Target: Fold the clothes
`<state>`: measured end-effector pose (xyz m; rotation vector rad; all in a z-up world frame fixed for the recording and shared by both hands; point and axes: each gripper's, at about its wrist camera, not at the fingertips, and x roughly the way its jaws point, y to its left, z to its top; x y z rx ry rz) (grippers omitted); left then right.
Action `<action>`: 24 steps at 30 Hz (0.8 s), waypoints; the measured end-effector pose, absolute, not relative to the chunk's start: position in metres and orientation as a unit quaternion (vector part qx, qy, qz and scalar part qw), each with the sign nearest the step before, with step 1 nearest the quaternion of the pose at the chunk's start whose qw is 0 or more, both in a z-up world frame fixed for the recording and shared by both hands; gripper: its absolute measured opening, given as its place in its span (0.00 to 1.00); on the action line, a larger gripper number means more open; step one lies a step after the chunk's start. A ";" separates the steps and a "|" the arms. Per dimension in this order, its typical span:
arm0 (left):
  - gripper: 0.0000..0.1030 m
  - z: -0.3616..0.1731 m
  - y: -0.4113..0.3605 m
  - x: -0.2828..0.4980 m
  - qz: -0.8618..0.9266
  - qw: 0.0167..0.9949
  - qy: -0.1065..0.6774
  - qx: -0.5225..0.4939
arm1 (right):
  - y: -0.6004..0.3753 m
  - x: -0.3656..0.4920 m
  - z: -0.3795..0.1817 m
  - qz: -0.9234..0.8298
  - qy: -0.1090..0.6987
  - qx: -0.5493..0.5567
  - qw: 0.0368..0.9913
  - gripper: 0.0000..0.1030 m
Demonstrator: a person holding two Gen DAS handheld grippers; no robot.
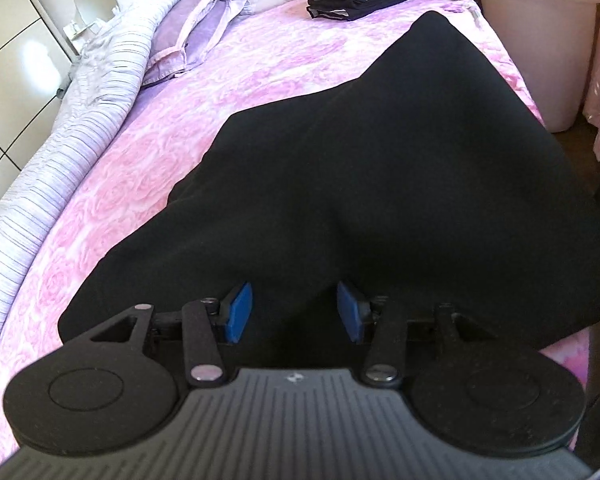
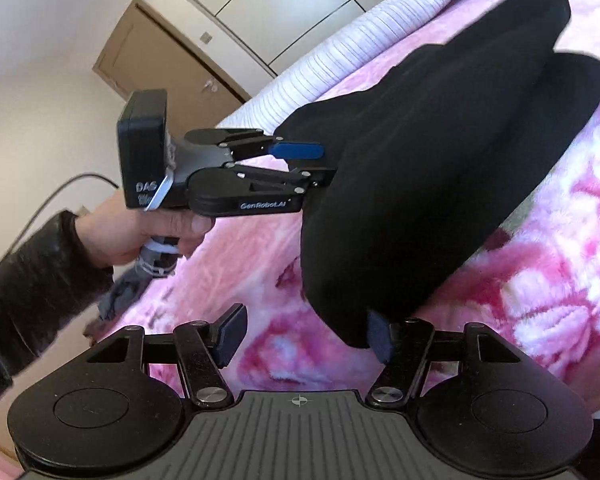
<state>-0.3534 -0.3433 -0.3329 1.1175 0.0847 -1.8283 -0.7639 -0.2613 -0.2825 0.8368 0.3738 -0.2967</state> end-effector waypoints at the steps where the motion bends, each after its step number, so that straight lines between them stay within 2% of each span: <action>1: 0.42 -0.333 -0.344 -0.353 -0.749 0.481 0.037 0.455 | -0.257 -0.765 -0.278 -0.146 0.185 0.397 0.887 0.64; 6: 0.41 -0.327 -0.347 -0.339 -0.756 0.490 0.076 0.428 | -0.253 -0.776 -0.270 -0.135 0.218 0.397 0.881 0.64; 8: 0.42 -0.317 -0.341 -0.330 -0.763 0.490 0.069 0.417 | -0.243 -0.783 -0.254 -0.173 0.228 0.340 0.896 0.65; 9: 0.42 -0.313 -0.334 -0.324 -0.764 0.491 0.047 0.416 | -0.237 -0.785 -0.244 -0.193 0.235 0.304 0.903 0.65; 11: 0.49 -0.311 -0.319 -0.311 -0.761 0.491 -0.009 0.424 | -0.219 -0.773 -0.229 -0.230 0.261 0.203 0.915 0.67; 15: 0.52 -0.325 -0.298 -0.291 -0.727 0.475 -0.133 0.478 | -0.179 -0.718 -0.221 -0.233 0.324 -0.003 0.917 0.70; 18: 0.54 -0.341 -0.287 -0.281 -0.697 0.444 -0.223 0.517 | -0.164 -0.675 -0.237 -0.237 0.363 -0.102 0.896 0.70; 20: 0.67 -0.358 -0.286 -0.282 -0.679 0.407 -0.282 0.542 | -0.163 -0.644 -0.257 -0.253 0.409 -0.161 0.862 0.70; 23: 0.71 -0.384 -0.288 -0.285 -0.659 0.352 -0.358 0.560 | -0.164 -0.612 -0.293 -0.277 0.490 -0.274 0.780 0.70; 24: 0.71 -0.393 -0.291 -0.286 -0.653 0.335 -0.379 0.563 | -0.166 -0.610 -0.300 -0.282 0.501 -0.299 0.762 0.67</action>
